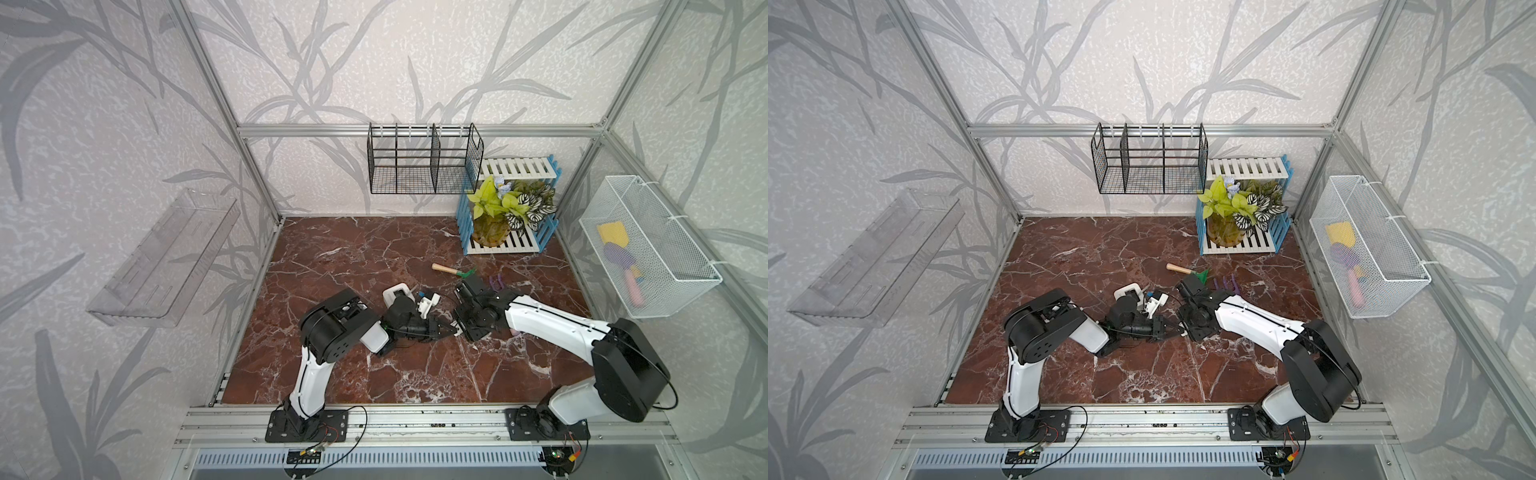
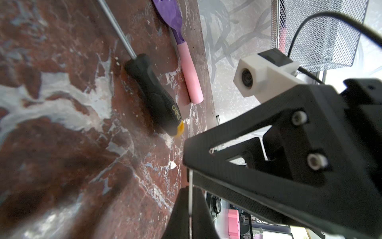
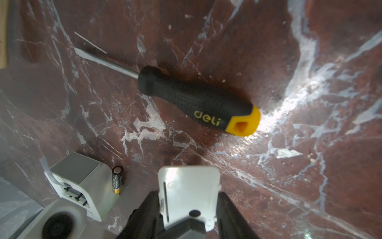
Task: Remove the battery from the alarm
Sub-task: Pick up the cover from the center of the board.
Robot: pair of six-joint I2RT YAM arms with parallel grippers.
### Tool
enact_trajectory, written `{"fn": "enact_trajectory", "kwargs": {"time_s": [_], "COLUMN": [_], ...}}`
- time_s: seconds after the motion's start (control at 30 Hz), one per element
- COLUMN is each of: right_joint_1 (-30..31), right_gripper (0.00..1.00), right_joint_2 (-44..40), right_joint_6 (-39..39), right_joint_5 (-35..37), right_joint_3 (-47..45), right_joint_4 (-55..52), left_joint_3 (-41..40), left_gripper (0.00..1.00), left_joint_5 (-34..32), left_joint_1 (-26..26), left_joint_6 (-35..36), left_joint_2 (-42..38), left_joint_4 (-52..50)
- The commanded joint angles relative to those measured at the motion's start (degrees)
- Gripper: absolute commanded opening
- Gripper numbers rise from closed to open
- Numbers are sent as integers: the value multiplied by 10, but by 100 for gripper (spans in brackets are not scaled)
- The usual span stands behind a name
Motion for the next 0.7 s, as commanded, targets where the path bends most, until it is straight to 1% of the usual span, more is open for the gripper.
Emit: {"fn": "enact_trajectory", "kwargs": {"time_s": [0.0, 0.1, 0.17, 0.2, 0.23, 0.27, 0.3, 0.33, 0.37, 0.4, 0.47, 0.53, 0.57, 0.63, 0.67], "right_joint_1": [0, -5, -8, -10, -12, -14, -24, -40, -53, -80, -126, -158, -163, -163, -162], "right_gripper": [52, 62, 69, 70, 72, 72, 73, 74, 74, 75, 74, 72, 71, 70, 69], "right_joint_2": [-28, -60, -97, -125, -153, -188, -222, -256, -280, -313, -363, -369, -359, -334, -315], "right_joint_6": [-23, -64, -113, -141, -172, -210, -257, -301, -323, -343, -341, -313, -298, -261, -241], "right_joint_5": [19, 34, 63, 81, 104, 117, 106, 81, 56, 7, -72, -148, -175, -221, -243], "right_joint_3": [1, 11, 20, 20, 15, 4, -16, -47, -65, -100, -164, -196, -200, -197, -193], "right_joint_4": [-2, -28, -53, -58, -54, -35, 4, 52, 85, 158, 267, 338, 366, 418, 440], "left_joint_3": [1, -5, -15, -17, -17, -14, -11, -12, -13, -15, -16, -12, -8, -1, 1], "left_gripper": [1, 0, 0, 0, 0, 0, 0, 0, 0, 0, 0, 0, 0, 0, 0], "left_joint_5": [15, 18, 8, -3, -23, -49, -79, -104, -133, -167, -269, -425, -476, -547, -567], "left_joint_1": [8, 21, 32, 37, 38, 37, 34, 31, 28, 24, 10, -6, -10, -15, -16], "left_joint_6": [1, 40, 79, 122, 169, 249, 313, 414, 472, 545, 670, 755, 789, 857, 884], "left_joint_2": [-8, -33, -68, -95, -124, -160, -195, -234, -263, -293, -351, -381, -388, -392, -391], "left_joint_4": [23, -7, -49, -76, -135, -189, -256, -294, -318, -343, -391, -413, -418, -413, -402]}}
